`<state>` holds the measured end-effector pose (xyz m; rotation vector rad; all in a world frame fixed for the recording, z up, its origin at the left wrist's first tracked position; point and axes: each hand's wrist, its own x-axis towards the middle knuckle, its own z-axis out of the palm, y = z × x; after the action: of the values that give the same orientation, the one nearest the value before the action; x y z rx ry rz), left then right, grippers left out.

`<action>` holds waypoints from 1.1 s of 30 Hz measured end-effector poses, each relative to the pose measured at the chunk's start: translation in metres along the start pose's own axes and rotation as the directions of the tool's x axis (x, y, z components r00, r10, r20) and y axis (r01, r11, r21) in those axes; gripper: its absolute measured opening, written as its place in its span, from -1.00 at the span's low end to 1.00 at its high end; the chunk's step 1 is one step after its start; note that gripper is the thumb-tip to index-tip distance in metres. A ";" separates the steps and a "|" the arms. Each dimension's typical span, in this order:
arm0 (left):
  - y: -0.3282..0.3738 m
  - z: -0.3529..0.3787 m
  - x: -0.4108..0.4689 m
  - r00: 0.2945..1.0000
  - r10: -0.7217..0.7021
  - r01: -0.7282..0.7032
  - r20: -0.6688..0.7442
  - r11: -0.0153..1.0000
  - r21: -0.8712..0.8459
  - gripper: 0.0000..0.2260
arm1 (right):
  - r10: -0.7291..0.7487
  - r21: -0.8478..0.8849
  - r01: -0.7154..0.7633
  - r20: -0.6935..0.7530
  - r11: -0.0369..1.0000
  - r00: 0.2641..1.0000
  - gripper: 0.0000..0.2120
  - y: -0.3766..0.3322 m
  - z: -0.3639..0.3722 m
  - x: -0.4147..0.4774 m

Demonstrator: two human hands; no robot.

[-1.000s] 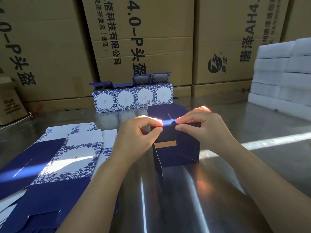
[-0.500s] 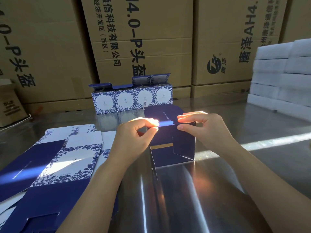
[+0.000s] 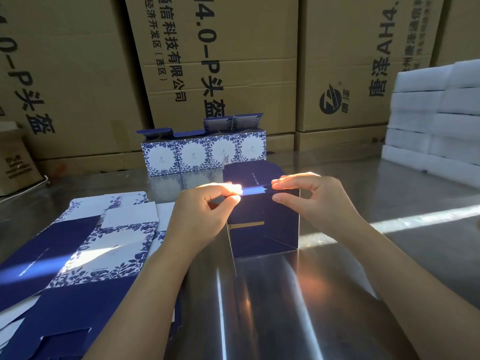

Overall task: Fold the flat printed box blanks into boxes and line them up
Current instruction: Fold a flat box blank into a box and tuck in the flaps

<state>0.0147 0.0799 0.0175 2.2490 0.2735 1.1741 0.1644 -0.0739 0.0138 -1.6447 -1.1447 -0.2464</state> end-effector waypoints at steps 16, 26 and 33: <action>-0.008 -0.005 0.004 0.998 -0.060 0.060 -0.008 0.998 0.032 -0.86 | 0.021 -0.006 -0.021 -0.052 1.000 0.998 -0.91 0.000 -0.002 -0.001; -0.011 -0.003 0.003 0.994 -0.103 0.104 -0.026 0.995 0.002 -0.81 | 0.017 -0.014 -0.018 -0.050 1.000 0.999 -0.93 0.001 -0.002 0.000; -0.015 -0.003 0.004 0.993 -0.115 0.115 -0.020 0.993 0.035 -0.81 | 0.078 0.157 -0.075 -0.016 0.985 0.997 -0.86 0.006 -0.001 0.000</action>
<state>0.0163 0.0949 0.0132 2.2230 0.4291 1.1379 0.1694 -0.0749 0.0099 -1.5404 -1.0545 -0.1226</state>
